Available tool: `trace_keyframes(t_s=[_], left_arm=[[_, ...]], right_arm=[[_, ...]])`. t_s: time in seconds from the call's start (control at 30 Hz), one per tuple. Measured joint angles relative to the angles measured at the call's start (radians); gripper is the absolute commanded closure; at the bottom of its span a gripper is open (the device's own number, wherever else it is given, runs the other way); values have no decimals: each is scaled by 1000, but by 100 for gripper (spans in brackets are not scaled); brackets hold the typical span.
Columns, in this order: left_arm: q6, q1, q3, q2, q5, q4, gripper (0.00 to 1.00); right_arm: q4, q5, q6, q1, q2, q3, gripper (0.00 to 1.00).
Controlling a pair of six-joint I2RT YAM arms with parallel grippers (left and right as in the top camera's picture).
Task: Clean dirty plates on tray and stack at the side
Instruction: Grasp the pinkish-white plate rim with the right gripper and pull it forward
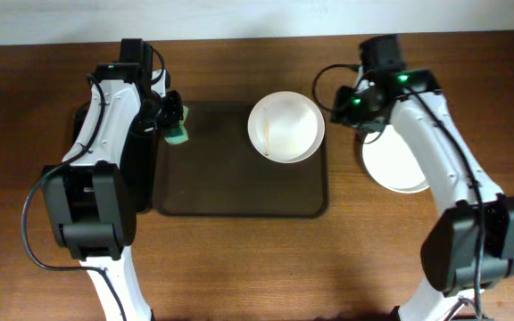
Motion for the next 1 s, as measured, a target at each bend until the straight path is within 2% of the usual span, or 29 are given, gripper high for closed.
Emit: trace_keyframes(t_s=[0.17,0.27,0.33,0.43,0.63,0.67,0.87,1.0], left_arm=[[0,0,0,0,0,0,99],[0,0,0,0,0,0,99],[0,0,0,0,0,0,100],[0,0,0,0,0,1,100],[0,0,0,0,0,10,99],[0,0,0,0,0,10,100],[0,0,0,0,0,14,99],[0,0,0,0,0,13,100]], right_arm=[[-4,5,88,108,200,-2,62],[-6,14,92,108,211,-2,63],[-3,32,93,107,211,-9,74],[59,44,97,108,211,-61,80],[66,44,80,108,212,-82,82],[60,43,68,108,219,-82,85],[48,43,6,152,251,-82,85],[-33,24,-71,156,254,-86,84]])
